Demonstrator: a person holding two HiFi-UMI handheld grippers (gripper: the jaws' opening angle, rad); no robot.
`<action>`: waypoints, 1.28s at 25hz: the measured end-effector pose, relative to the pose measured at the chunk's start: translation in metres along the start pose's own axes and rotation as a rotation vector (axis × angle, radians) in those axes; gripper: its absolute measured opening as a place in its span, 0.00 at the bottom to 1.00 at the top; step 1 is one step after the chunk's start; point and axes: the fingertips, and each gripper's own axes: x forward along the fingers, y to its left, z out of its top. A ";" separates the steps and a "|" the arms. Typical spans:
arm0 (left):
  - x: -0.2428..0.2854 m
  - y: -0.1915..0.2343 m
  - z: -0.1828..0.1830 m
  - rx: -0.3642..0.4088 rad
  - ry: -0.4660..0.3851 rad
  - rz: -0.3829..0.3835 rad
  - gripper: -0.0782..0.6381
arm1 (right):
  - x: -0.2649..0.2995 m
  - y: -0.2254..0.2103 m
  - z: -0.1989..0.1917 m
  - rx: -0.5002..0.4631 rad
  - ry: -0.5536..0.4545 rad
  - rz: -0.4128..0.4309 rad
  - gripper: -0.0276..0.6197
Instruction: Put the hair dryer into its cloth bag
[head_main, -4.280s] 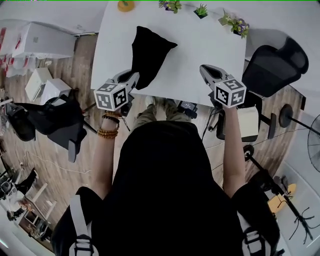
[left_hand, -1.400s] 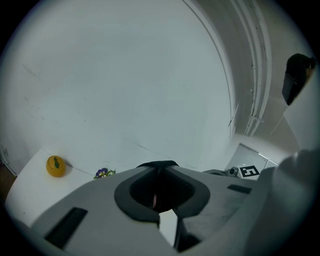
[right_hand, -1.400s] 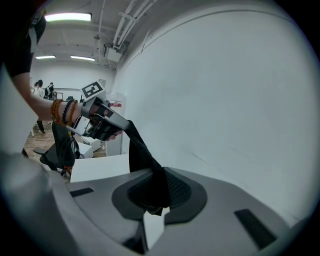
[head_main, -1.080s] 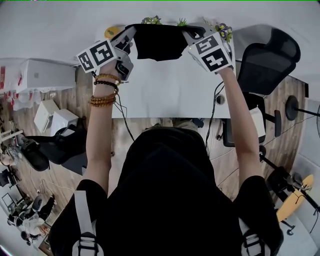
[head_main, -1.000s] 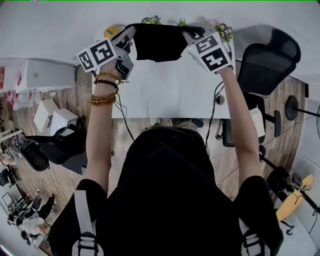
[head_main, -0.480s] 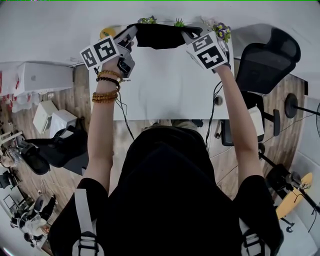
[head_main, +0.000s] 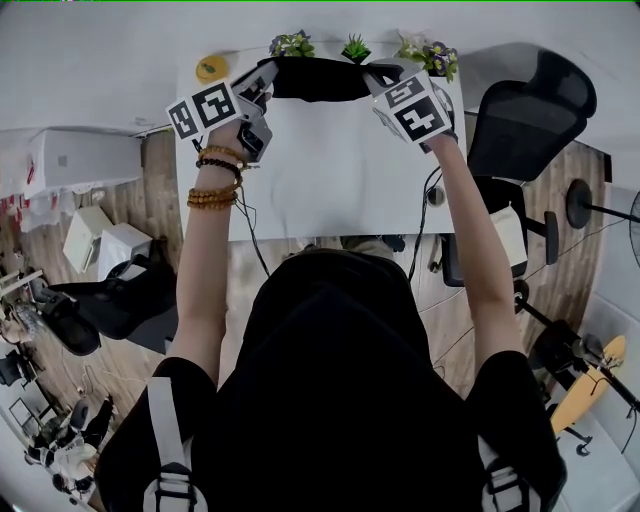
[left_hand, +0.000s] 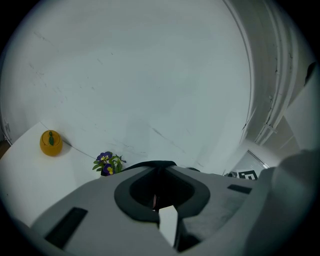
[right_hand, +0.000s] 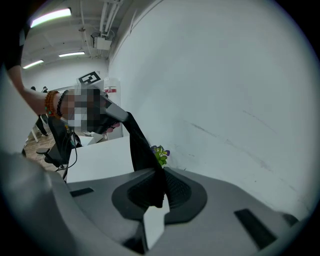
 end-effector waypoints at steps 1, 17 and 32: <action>-0.001 -0.001 -0.002 0.000 0.002 -0.002 0.16 | -0.001 0.002 -0.001 -0.003 0.007 -0.003 0.11; -0.046 -0.015 -0.062 0.120 0.099 -0.013 0.17 | -0.023 0.054 -0.038 0.014 0.082 -0.005 0.11; -0.096 -0.005 -0.137 0.076 0.170 -0.014 0.17 | -0.035 0.130 -0.087 0.061 0.135 0.021 0.11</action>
